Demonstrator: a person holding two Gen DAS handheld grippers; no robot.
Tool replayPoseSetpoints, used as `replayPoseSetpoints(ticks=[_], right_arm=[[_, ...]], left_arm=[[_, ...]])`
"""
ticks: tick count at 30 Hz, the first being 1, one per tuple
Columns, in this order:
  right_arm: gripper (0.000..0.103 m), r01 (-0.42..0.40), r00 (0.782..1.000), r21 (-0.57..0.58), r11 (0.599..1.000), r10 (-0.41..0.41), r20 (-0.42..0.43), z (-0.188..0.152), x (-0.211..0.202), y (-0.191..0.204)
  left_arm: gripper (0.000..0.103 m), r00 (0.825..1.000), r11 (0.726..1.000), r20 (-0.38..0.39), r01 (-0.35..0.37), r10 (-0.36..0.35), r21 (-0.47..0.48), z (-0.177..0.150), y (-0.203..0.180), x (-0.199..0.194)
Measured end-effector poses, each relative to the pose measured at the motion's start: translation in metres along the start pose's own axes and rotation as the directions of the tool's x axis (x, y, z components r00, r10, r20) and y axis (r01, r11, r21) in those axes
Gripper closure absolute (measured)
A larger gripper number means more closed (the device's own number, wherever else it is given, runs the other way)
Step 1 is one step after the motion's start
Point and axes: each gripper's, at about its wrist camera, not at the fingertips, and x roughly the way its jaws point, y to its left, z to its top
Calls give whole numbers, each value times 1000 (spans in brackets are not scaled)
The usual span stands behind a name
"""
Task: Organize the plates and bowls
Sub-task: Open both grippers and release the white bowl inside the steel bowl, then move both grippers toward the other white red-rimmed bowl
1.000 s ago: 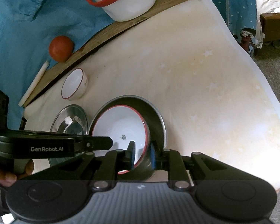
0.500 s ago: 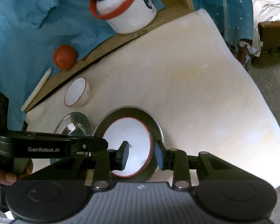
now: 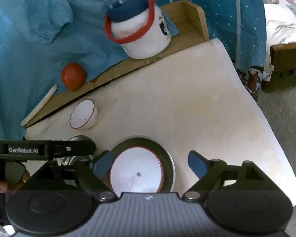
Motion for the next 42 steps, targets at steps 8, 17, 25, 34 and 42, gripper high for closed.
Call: replayPoseSetpoints(ticks=[8, 17, 25, 34, 42], right_arm=[[1, 16, 999, -58, 998, -14, 36, 9, 3, 17], [0, 37, 999, -97, 995, -36, 11, 15, 21, 32], [0, 38, 997, -133, 990, -46, -55, 23, 49, 51], [0, 19, 993, -148, 989, -36, -114, 53, 103, 84], [1, 23, 990, -178, 984, -47, -130, 75, 145, 115]], left_arm=[[1, 997, 994, 49, -48, 53, -94, 6, 28, -14], [1, 981, 962, 81, -154, 177, -227, 13, 79, -22], [1, 964, 913, 50, -230, 261, -337, 17, 128, -21], [1, 960, 909, 7, -263, 280, -324, 34, 156, 2], [1, 962, 926, 6, -261, 273, -274, 49, 164, 16]])
